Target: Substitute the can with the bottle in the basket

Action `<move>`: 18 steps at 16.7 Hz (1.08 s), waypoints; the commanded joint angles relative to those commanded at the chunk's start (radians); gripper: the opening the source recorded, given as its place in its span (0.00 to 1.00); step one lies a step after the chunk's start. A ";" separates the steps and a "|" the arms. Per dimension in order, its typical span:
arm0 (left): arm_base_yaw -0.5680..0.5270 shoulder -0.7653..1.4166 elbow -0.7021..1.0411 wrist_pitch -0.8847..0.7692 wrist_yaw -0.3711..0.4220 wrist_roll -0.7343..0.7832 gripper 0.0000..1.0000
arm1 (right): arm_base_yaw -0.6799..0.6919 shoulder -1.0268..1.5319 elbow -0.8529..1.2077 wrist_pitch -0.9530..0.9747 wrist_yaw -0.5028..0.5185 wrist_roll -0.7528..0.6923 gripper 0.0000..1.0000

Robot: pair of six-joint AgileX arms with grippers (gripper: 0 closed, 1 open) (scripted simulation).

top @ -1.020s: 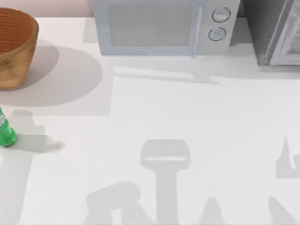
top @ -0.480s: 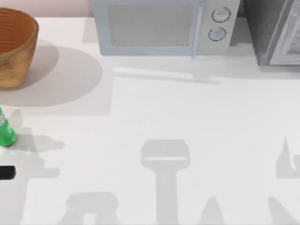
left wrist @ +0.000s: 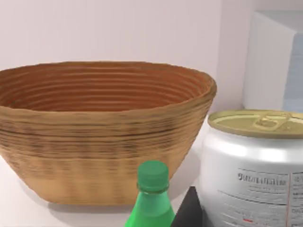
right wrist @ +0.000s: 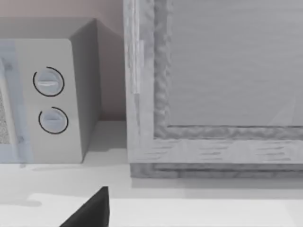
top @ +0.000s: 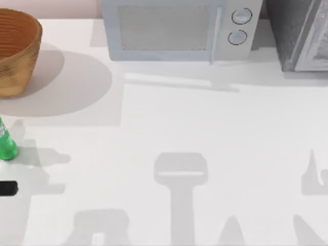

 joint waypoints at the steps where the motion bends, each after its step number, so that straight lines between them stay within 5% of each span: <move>1: -0.001 0.026 0.009 0.009 0.008 0.000 0.00 | 0.000 0.000 0.000 0.000 0.000 0.000 1.00; 8: -0.048 0.421 0.192 0.197 0.176 0.009 0.00 | 0.000 0.000 0.000 0.000 0.000 0.000 1.00; 18: -0.200 1.332 0.653 0.680 0.636 0.025 0.00 | 0.000 0.000 0.000 0.000 0.000 0.000 1.00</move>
